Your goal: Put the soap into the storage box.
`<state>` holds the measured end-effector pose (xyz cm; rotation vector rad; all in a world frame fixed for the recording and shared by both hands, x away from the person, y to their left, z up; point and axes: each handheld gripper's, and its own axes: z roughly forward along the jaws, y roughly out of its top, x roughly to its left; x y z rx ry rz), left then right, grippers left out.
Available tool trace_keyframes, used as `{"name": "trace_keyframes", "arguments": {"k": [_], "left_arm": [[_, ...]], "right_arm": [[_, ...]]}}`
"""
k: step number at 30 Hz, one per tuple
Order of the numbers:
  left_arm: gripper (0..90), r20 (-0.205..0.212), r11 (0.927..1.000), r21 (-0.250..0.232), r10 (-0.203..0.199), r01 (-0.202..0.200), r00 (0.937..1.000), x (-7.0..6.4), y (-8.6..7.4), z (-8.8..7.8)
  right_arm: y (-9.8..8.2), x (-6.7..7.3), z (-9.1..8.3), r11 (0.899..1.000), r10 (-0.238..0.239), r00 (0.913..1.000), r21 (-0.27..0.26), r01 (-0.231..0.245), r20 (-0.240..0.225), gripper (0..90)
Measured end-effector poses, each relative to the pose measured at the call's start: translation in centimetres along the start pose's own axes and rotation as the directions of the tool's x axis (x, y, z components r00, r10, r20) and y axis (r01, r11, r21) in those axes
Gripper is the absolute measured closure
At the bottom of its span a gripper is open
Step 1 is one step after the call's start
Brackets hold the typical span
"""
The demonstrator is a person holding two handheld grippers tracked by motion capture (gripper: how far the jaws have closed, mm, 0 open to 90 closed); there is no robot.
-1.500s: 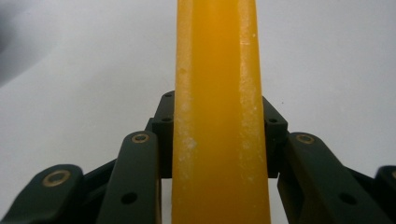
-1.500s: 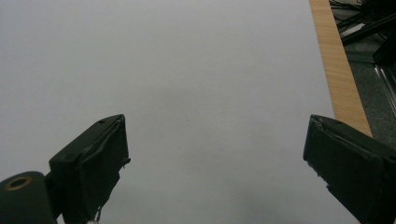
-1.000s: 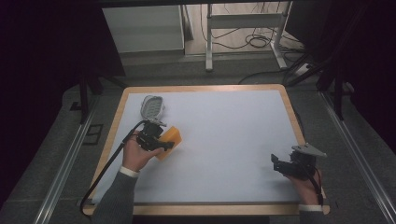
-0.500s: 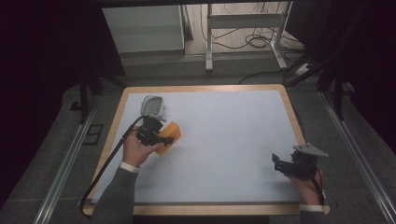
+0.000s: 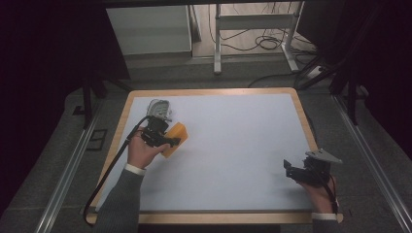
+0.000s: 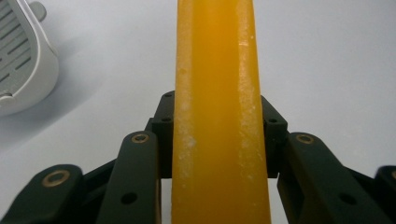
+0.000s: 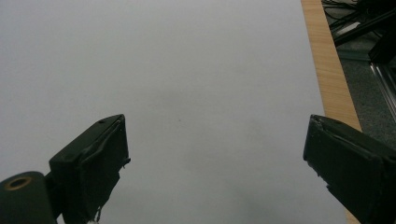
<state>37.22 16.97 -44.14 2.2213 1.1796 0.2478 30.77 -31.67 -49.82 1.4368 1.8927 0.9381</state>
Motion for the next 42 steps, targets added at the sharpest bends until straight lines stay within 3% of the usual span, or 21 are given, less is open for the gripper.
{"name": "trace_keyframes", "arguments": {"k": [18, 29, 42], "left_arm": [[61.1, -0.019, 0.9999, 0.001, -0.013, 0.013, 0.9997, 1.0, 1.3, 0.1], [61.1, -0.036, 0.9974, -0.025, -0.068, 0.067, 0.9970, 3.3, 2.2, -0.4], [61.1, -0.051, 0.9949, -0.033, -0.097, 0.096, 0.9940, 4.8, 3.0, -0.3]], "right_arm": [[0.0, -0.1, -0.1, 1.000, 0.004, 1.0000, -0.002, -0.004, 0.003, 6.8], [-0.1, -0.3, 0.0, 1.000, 0.007, 1.0000, 0.004, -0.007, 0.003, 6.8], [-0.2, -0.5, 0.1, 1.000, 0.015, 0.9999, 0.004, -0.015, 0.008, 6.8]]}}
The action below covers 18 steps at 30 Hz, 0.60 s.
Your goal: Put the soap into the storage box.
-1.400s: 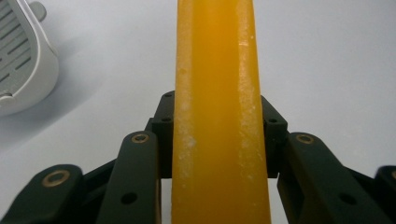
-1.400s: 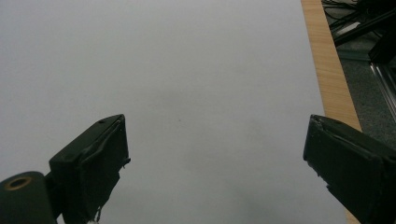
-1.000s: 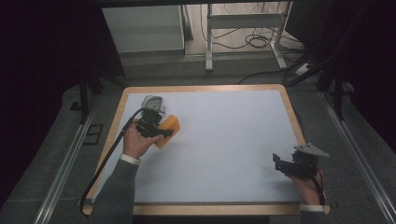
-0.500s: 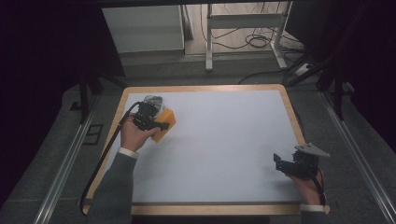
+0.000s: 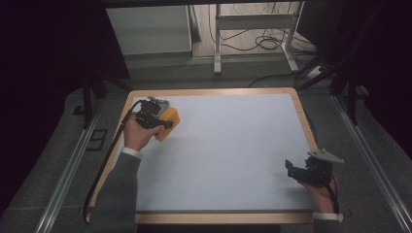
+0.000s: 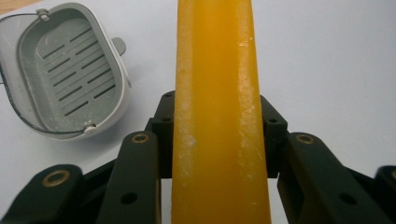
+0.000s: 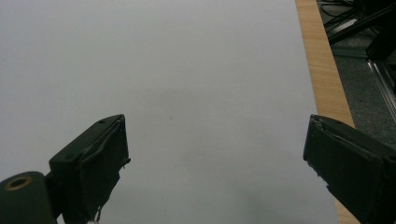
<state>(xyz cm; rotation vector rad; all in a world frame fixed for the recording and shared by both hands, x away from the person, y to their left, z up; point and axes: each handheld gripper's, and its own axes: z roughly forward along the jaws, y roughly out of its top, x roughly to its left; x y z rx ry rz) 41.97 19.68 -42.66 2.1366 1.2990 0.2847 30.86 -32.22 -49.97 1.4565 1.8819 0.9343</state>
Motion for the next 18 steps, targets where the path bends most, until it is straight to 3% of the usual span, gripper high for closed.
{"name": "trace_keyframes", "arguments": {"k": [18], "left_arm": [[61.1, -0.014, 0.9990, -0.003, -0.044, 0.044, 0.9989, 1.9, 0.9, 0.1]], "right_arm": [[-0.1, -0.2, 0.1, 1.000, 0.002, 1.0000, 0.005, -0.002, 0.001, 6.8]]}}
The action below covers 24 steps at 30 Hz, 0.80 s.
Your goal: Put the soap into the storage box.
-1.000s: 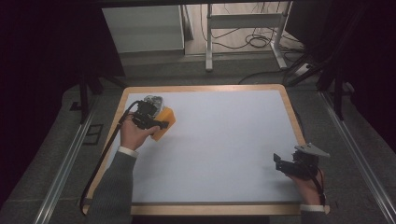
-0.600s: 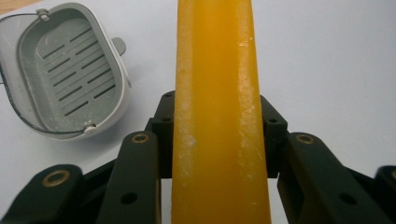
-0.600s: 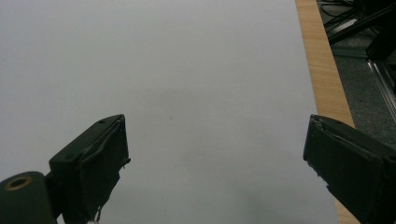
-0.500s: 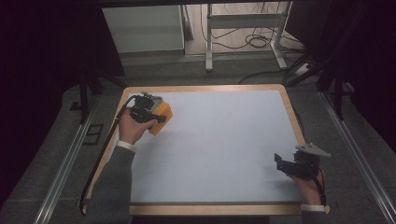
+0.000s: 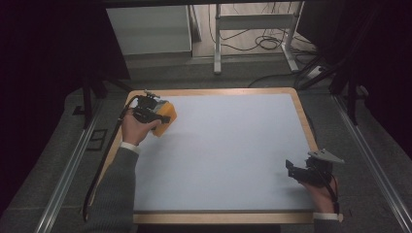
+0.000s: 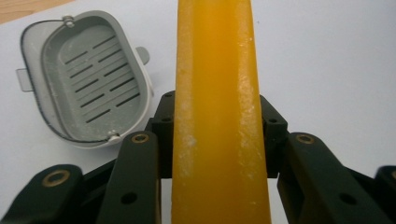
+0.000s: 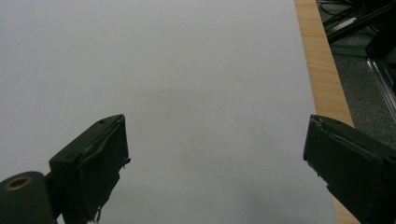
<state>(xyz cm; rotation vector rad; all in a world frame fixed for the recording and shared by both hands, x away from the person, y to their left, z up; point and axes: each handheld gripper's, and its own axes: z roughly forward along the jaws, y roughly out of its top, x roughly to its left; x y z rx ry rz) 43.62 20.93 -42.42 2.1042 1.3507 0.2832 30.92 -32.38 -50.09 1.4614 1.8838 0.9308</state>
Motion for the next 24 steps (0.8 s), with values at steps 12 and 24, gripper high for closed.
{"name": "trace_keyframes", "arguments": {"k": [12, 24], "left_arm": [[61.1, -0.001, 0.9996, -0.013, -0.024, 0.024, 0.9997, 0.8, 0.8, 0.0], [61.1, 0.002, 0.9982, -0.013, -0.058, 0.058, 0.9983, 1.8, 1.5, 0.8]], "right_arm": [[-0.1, -0.1, 0.1, 1.000, 0.004, 1.0000, 0.003, -0.004, 0.004, 6.7], [-0.1, -0.2, 0.1, 1.000, 0.001, 1.0000, 0.006, -0.001, 0.006, 6.8]]}}
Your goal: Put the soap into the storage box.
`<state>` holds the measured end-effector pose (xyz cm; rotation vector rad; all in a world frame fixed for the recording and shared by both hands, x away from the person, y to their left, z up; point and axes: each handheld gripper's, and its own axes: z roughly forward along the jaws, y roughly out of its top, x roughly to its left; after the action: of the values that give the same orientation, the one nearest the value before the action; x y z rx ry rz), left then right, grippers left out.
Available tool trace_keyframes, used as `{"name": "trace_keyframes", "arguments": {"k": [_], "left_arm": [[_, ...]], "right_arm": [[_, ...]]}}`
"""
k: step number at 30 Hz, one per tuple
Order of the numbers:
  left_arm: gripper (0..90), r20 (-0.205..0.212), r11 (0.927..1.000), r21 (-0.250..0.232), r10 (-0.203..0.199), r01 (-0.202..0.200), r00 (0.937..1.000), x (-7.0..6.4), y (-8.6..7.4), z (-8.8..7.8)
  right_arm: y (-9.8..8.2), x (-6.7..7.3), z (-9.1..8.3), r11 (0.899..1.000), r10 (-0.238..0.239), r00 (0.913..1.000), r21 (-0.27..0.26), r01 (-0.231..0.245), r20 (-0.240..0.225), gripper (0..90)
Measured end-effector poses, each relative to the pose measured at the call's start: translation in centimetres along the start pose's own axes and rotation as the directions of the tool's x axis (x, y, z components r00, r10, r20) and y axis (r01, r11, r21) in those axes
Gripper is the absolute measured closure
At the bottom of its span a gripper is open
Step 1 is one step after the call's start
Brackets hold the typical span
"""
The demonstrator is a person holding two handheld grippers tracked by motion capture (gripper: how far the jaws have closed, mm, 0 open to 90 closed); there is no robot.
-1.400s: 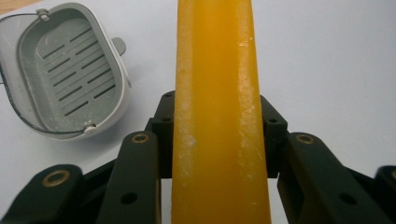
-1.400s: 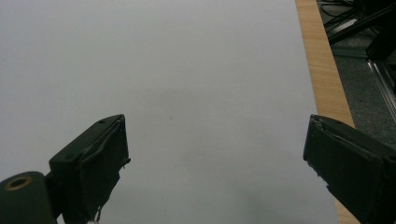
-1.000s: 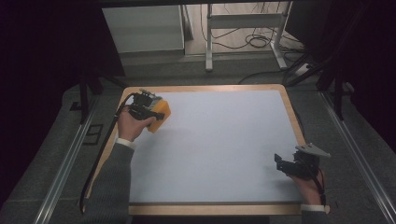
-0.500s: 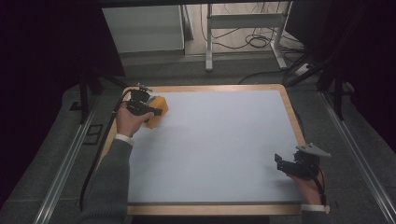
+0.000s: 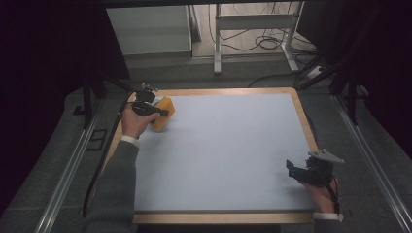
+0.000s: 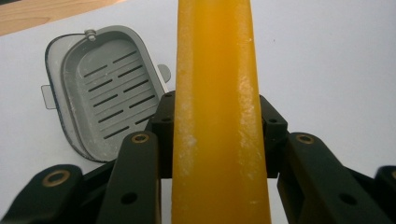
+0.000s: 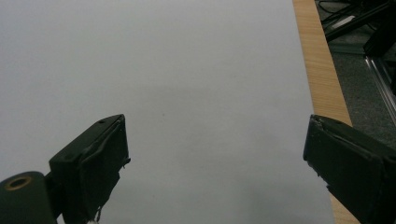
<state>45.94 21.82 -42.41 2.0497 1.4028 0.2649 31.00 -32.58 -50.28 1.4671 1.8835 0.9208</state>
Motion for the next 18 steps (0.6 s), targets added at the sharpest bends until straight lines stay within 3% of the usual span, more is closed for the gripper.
{"name": "trace_keyframes", "arguments": {"k": [18], "left_arm": [[61.1, -0.015, 0.9980, 0.005, -0.063, 0.063, 0.9979, 2.0, 0.5, 1.6]], "right_arm": [[-0.1, -0.3, 0.1, 1.000, 0.002, 1.0000, 0.003, -0.002, 0.007, 6.7]]}}
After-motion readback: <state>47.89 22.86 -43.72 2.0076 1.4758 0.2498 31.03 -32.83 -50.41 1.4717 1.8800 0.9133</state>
